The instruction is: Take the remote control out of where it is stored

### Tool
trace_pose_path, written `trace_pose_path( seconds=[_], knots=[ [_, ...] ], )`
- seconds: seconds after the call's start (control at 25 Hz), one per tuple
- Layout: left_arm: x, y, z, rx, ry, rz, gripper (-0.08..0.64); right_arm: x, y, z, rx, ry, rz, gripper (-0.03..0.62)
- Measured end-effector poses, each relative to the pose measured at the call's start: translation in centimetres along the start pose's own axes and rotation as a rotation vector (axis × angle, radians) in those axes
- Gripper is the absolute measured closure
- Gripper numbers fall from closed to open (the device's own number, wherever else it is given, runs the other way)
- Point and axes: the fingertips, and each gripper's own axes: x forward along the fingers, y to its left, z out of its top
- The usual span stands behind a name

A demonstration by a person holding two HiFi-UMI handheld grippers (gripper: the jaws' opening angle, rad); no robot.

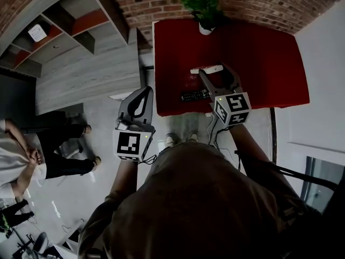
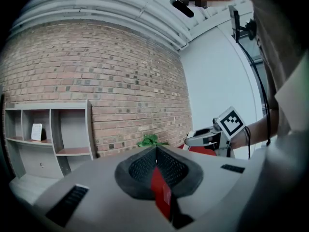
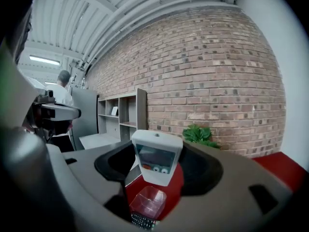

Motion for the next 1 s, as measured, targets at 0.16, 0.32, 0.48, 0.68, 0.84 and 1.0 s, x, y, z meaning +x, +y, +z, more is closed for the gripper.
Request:
trace_pose_path(
  seconds=[0.16,0.32,0.48,0.68,0.84,1.0],
  knots=[
    [0.5,0.3,0.9,0.021,-0.015,0.022,0.551,-1.6,-0.4,1.8,-0.021,-0.054,-0.002,0.302],
    [0.7,0.0,1.5,0.050,-0.020,0.021,0.551,-3.2,-0.5,3.7,-0.080,-0.104,-0.003,0.302],
    [0.8,-0.2,2.0,0.055,-0.028,0.019,0.551,-4.9,-0.6,5.2,-0.109,-0.158,-0.010,0.302],
    [0.6,0.0,2.9,0.071,-0.042,0.026,0.551,-7.0,-0.4,7.2,-0.139,-0.212,-0.011,0.302],
    [0.3,0.3,3.6,0.078,-0.054,0.038,0.551,-8.4,0.0,9.0,-0.168,-0.254,-0.011,0.302],
    [0.1,0.5,3.9,0.086,-0.059,0.047,0.551,-9.8,0.1,10.3,-0.166,-0.298,-0.027,0.302]
  ],
)
